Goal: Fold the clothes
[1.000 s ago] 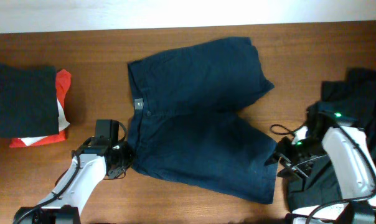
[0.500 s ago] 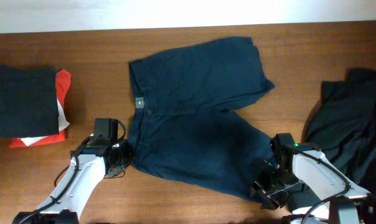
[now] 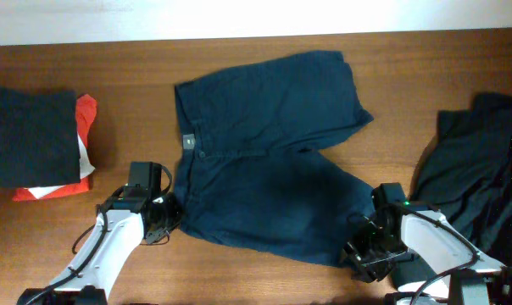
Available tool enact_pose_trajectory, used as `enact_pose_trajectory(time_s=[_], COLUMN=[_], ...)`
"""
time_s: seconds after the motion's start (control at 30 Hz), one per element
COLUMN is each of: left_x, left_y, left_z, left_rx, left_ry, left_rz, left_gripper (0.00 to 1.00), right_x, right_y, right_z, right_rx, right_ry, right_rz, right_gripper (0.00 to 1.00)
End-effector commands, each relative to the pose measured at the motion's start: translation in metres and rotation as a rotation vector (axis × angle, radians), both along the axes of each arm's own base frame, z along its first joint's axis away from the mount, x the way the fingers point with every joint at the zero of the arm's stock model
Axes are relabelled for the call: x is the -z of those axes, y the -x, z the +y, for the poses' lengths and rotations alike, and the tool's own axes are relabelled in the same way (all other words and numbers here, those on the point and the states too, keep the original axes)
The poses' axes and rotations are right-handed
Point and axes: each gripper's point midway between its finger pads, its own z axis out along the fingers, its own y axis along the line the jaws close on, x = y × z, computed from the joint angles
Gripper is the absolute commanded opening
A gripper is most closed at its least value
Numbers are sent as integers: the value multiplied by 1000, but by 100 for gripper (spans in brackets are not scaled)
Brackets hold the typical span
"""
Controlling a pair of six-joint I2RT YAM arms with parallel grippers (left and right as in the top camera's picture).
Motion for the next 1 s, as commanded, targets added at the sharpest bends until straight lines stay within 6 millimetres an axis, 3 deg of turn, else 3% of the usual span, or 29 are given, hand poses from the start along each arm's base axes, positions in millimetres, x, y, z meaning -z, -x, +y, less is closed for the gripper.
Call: enact_pose_trajectory(time_s=[0.0, 0.27, 0.33, 0.37, 0.53, 0.6, 0.73, 0.87, 0.9, 0.97], left_x=[-5, -5, -5, -5, -8, -24, -80, -124, -138, -164], left_y=[-3, -4, -4, -4, -4, -9, -18, 2, 5, 8], left_z=[8, 9, 9, 9, 8, 8, 7, 9, 9, 13], left_rx=[13, 13, 13, 13, 44, 86, 142, 249, 249, 243], left_ry=[-49, -53, -52, -52, -54, -63, -79, -110, -110, -129], left_rz=[-19, -21, -21, -21, -25, -56, -164, -152, -155, -169], left_gripper=[6, 6, 6, 6, 2, 1, 1, 1, 1, 1], right_x=[14, 5, 5, 4, 2, -8, -66, -171, -200, -235], right_y=[-19, -38, -37, -35, -27, -34, -63, -91, -90, -84], right_z=[-39, -53, -53, -52, -50, -51, -71, -82, -89, -100], right_rx=[19, 0, -8, -8, -35, -77, -155, -234, -242, -229], right_ry=[180, 239, 241, 237, 221, 215, 316, 399, 451, 532], right_rz=[-75, -120, -117, -110, -85, -97, -167, -423, -476, -524], right_gripper=[45, 45, 34, 4, 4, 4, 4, 4, 4, 4])
